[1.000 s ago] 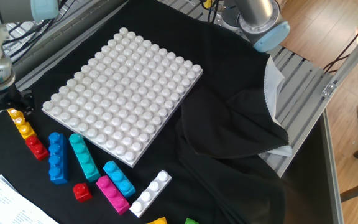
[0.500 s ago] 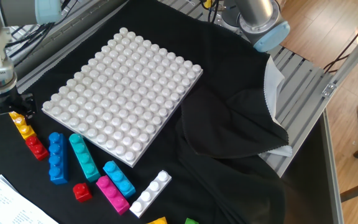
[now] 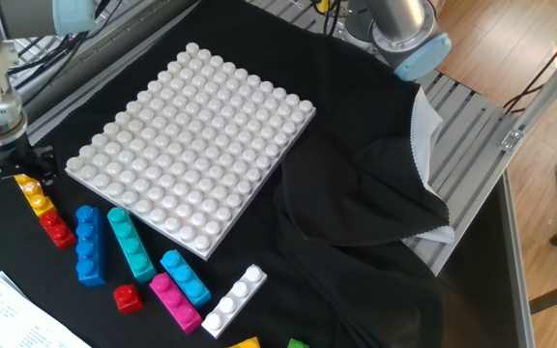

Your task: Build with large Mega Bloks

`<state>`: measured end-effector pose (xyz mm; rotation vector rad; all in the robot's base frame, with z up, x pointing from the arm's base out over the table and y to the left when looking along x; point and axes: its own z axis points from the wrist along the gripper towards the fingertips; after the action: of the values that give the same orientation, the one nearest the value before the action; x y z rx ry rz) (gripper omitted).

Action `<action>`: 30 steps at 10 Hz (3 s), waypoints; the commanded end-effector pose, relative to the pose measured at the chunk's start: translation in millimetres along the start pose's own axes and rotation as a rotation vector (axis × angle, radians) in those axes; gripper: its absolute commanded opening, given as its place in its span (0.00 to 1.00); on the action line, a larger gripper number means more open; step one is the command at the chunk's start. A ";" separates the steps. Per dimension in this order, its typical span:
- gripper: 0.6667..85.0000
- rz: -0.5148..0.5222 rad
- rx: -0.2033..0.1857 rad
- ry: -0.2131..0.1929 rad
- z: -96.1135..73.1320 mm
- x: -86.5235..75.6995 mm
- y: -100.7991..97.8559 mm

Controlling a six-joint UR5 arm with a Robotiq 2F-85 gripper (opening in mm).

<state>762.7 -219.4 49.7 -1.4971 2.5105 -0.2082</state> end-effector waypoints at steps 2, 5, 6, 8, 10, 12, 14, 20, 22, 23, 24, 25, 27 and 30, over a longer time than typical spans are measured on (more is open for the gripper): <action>0.81 0.019 -0.033 -0.007 -1.6 -0.4 7.8; 0.81 0.016 -0.025 0.001 -1.5 1.6 5.8; 0.82 -0.044 -0.035 0.016 0.0 6.9 5.9; 0.82 -0.088 -0.044 0.046 14.9 13.8 1.8; 0.84 -0.111 -0.098 0.041 22.8 12.3 12.8; 0.84 -0.117 -0.117 0.050 26.6 14.3 16.6; 0.85 -0.133 -0.184 0.097 28.4 27.3 31.4; 0.81 -0.150 -0.178 0.096 36.3 27.0 29.1; 0.72 -0.155 -0.180 0.089 42.4 25.1 28.8; 0.70 -0.155 -0.181 0.088 44.2 24.8 28.7; 0.67 -0.154 -0.184 0.086 44.8 24.7 29.5; 0.62 -0.143 -0.187 0.085 44.7 24.7 30.6; 0.42 -0.107 -0.190 0.097 42.8 27.1 31.7; 0.19 -0.024 -0.173 0.131 24.3 31.1 28.2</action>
<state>732.2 -231.2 4.2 -1.7179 2.6160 -0.0829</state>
